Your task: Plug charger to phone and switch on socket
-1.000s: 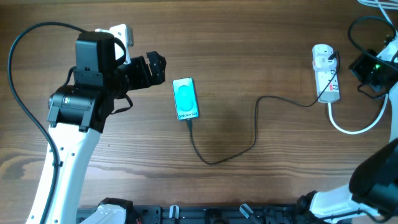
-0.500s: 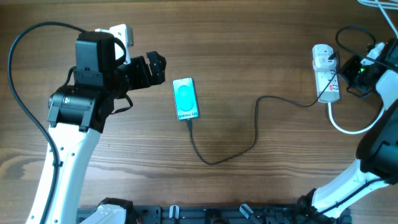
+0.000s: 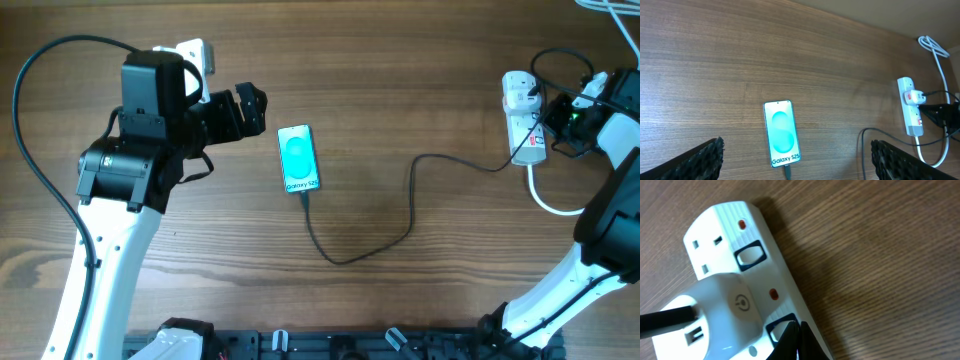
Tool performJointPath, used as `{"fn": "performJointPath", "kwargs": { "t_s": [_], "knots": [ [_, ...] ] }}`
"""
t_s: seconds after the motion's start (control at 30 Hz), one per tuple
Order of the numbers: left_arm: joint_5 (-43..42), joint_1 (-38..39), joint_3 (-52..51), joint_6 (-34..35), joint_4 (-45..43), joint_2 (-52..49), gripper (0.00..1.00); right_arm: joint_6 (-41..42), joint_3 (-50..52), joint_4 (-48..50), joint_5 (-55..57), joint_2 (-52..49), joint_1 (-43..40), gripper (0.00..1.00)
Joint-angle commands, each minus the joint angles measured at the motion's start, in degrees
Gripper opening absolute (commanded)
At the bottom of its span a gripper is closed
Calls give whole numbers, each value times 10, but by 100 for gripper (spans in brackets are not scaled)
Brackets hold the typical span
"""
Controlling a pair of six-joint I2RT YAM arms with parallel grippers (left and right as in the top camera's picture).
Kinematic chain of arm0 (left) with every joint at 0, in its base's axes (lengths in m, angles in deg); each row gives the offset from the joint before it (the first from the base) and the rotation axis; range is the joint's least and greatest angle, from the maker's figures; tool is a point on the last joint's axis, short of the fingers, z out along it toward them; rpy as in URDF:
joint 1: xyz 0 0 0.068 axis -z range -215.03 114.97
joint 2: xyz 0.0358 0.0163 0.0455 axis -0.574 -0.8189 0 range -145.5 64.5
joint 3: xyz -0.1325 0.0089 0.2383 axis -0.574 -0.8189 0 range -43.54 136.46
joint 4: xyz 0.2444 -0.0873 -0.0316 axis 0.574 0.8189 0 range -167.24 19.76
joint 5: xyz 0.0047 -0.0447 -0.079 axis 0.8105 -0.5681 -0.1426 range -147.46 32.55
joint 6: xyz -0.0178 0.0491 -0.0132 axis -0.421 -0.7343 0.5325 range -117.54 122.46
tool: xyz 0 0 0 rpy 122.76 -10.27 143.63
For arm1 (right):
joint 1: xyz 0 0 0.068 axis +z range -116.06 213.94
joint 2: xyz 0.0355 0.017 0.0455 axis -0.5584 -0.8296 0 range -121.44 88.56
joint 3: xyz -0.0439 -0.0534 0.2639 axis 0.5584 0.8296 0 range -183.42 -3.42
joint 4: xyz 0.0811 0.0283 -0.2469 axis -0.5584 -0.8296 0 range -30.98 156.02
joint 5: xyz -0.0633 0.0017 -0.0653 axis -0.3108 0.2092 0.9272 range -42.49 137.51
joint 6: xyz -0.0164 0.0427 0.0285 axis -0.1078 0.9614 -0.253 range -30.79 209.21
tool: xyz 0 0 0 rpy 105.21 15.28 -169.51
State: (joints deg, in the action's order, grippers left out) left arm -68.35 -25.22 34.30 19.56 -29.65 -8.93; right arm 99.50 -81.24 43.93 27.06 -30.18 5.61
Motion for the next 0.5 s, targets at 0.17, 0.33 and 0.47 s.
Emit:
{"fn": "performJointPath", "kwargs": {
  "t_s": [0.17,0.33,0.47],
  "knots": [
    [5,-2,2,-1,-2,1,100,-28,-8,2,-27,-15,4,4],
    [5,-2,2,-1,-2,1,100,-28,-8,-5,-27,-15,5,4],
    [5,-2,2,-1,-2,1,100,-43,-8,-5,-27,-15,14,4]
  ]
}}
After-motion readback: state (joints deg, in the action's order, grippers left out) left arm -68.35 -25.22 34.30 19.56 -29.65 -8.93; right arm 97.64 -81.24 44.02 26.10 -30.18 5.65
